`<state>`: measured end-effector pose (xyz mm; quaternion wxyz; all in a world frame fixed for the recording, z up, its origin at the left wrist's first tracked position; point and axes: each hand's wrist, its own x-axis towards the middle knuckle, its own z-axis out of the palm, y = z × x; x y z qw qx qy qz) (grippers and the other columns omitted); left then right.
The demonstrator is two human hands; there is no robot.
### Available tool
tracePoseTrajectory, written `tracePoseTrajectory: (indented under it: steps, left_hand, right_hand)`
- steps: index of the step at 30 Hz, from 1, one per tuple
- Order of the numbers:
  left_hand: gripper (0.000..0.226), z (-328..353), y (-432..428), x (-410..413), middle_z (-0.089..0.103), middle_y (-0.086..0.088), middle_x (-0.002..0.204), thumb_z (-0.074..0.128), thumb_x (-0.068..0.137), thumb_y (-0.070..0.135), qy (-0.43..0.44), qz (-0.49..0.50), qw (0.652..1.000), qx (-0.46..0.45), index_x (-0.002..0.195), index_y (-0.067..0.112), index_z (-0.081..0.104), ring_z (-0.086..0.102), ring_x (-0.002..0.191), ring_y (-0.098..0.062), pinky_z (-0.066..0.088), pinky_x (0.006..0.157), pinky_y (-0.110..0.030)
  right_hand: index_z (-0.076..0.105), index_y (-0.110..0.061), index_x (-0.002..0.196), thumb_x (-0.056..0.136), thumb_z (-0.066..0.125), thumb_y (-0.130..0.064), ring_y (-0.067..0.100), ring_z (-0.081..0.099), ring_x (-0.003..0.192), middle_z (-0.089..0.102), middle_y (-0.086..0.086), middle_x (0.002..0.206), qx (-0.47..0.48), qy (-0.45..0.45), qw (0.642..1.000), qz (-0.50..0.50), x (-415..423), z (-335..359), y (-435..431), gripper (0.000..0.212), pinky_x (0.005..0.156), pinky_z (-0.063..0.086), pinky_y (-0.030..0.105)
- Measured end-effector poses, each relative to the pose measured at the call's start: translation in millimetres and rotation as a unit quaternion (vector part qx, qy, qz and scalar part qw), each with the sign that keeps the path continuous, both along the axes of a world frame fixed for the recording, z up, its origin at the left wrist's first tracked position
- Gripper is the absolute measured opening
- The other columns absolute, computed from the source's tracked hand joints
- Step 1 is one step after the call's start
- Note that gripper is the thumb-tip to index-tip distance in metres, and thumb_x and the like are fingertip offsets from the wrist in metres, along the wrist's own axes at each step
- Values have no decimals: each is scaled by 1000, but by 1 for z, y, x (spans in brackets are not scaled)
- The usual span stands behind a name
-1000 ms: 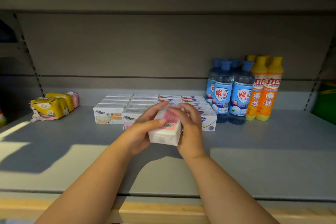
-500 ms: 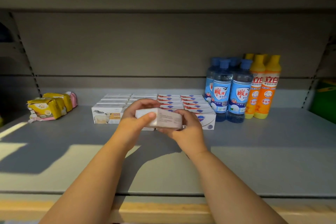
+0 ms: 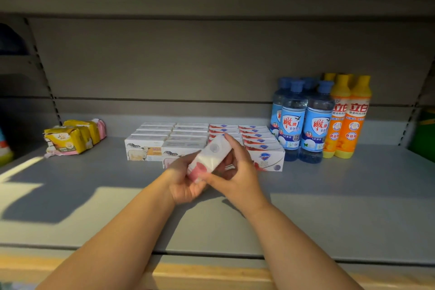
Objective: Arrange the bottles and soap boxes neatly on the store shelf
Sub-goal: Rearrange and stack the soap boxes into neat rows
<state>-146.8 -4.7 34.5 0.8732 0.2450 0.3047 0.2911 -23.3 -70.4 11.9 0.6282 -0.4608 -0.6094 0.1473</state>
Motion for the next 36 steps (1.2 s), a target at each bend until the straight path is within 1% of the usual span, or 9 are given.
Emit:
tracePoseTrajectory:
  steps: [3,7,12,16,21,24,27,32,36]
  left_hand:
    - [48,-5,1,4,59,-7,51,49,81,49,121,-114,983,75,72,6,68,55,32,-16,40,27,-17]
    - [56,-5,2,5,62,-8,58,50,77,63,151,-139,969,135,80,9,64,61,42,-17,51,39,-20]
    - [34,0,16,-4,69,-13,104,68,81,30,150,92,922,344,109,13,58,68,85,-23,57,74,-37]
    - [32,12,19,-26,72,-1,87,74,76,1,226,94,832,498,98,14,55,67,79,-18,56,70,-33]
    - [39,27,15,-57,65,15,88,85,65,12,399,-10,660,637,92,30,63,61,79,0,50,66,-13]
    - [39,28,14,-85,63,12,97,86,65,29,489,-28,582,649,96,37,62,59,86,-4,49,70,-22]
    - [42,24,19,-118,56,20,93,85,65,33,536,9,558,634,95,43,56,55,80,-2,42,61,-12]
    - [45,12,42,-156,60,-2,109,83,70,25,575,30,571,586,107,23,58,55,92,-15,42,69,-19]
    - [75,9,49,-146,36,-14,141,74,76,40,700,-22,440,562,141,27,38,35,129,-30,34,106,-35]
  right_hand:
    - [40,-49,118,60,86,-28,-8,45,116,46,-24,119,28,28,999,-33,2,2,2,77,96,43,20]
    - [47,-37,117,69,81,-28,4,55,99,58,-11,106,9,120,992,-23,10,3,5,60,86,50,24]
    - [49,-37,107,74,76,-8,-11,59,88,61,-18,105,-63,150,986,45,15,-2,12,52,76,46,9]
    - [53,-33,101,70,79,-4,-3,60,89,63,-8,105,-90,121,988,40,16,-5,16,50,81,50,17]
    - [55,-35,95,65,84,-11,-3,63,86,65,-15,97,-164,38,983,78,15,-19,18,47,68,50,13]
    - [56,-34,95,66,84,-13,5,66,90,68,-12,96,-201,-1,972,119,6,-25,21,45,71,52,18]
    - [56,-28,104,76,74,-7,11,64,100,65,-13,103,-204,-76,968,124,-1,-30,21,40,77,47,10]
    - [58,-27,125,93,48,-29,10,51,117,58,-8,129,-169,-449,876,45,-17,-30,24,33,92,36,18]
    - [58,-29,122,93,47,-35,12,53,113,59,-7,126,-200,-444,871,61,-30,-27,35,32,93,41,24]
